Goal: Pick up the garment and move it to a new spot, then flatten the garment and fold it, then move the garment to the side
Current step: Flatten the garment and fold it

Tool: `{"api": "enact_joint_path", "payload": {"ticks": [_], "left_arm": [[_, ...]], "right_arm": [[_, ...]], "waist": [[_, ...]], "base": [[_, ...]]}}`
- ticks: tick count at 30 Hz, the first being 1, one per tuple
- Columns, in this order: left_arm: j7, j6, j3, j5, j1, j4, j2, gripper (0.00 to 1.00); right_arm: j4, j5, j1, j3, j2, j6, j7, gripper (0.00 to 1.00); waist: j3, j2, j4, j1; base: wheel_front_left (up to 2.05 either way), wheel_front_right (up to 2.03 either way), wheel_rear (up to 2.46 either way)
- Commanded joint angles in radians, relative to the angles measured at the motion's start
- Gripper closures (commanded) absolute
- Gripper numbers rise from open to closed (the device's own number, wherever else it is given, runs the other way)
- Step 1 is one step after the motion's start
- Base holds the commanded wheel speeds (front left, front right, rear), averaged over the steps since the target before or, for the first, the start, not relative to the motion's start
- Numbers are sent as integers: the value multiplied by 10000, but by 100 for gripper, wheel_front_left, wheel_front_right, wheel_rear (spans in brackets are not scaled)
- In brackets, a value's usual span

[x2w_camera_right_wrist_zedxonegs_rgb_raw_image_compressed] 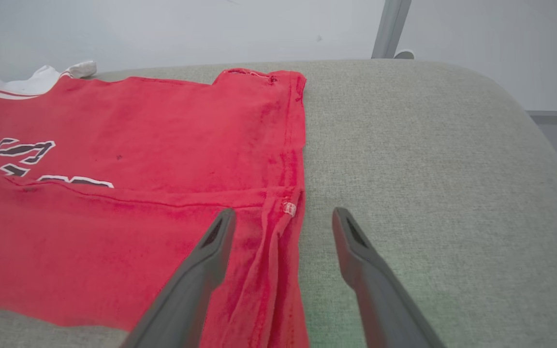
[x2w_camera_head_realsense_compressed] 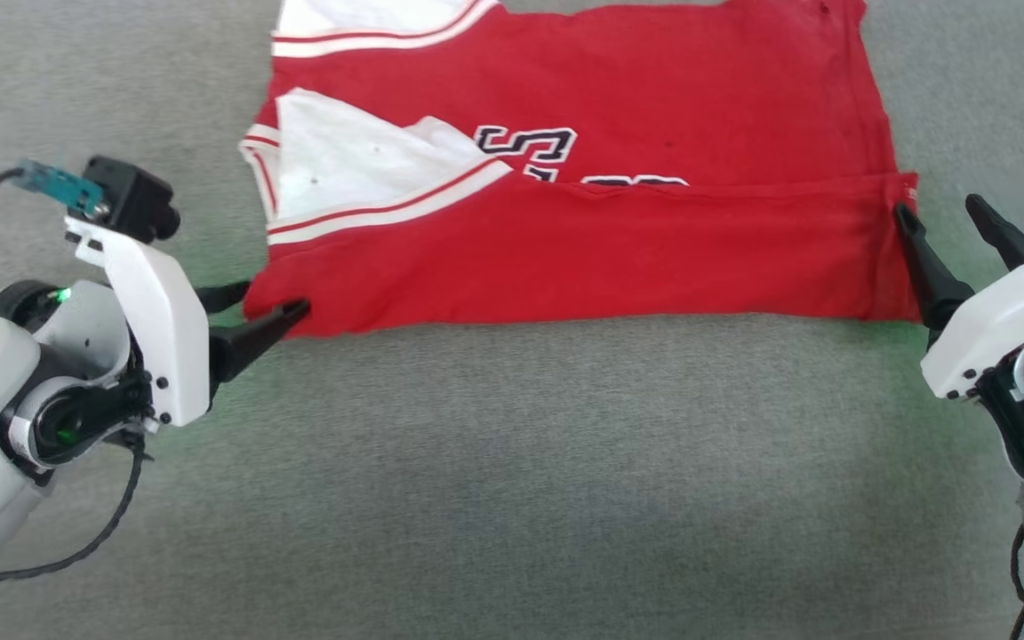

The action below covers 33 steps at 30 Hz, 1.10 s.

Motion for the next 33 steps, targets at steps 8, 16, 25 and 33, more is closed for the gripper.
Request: {"api": "enact_joint_path", "payload": {"ticks": [8, 16, 25, 33], "left_arm": [[1127, -135, -477, -285, -101, 1064, -254, 15], [1207, -369, -488, -461, -105, 904, -320, 100], [777, -488, -495, -232, -237, 623, -520, 100], [349, -542, -475, -150, -229, 715, -828, 100]], "right_arm": [[-144, -58, -35, 39, 11, -23, 33, 0], [-297, 32, -184, 527, -501, -23, 907, 0], [-511, 977, -235, 1622, -1674, -21, 4336, 0], [-570, 1481, -231, 1789, -1941, -17, 5236, 100]], "waist": [[406, 0, -429, 0], [510, 0, -371, 0], [667, 0, -66, 0], [676, 0, 182, 0]], "base": [[0, 0, 0], [0, 0, 0], [0, 0, 0], [0, 0, 0]]}}
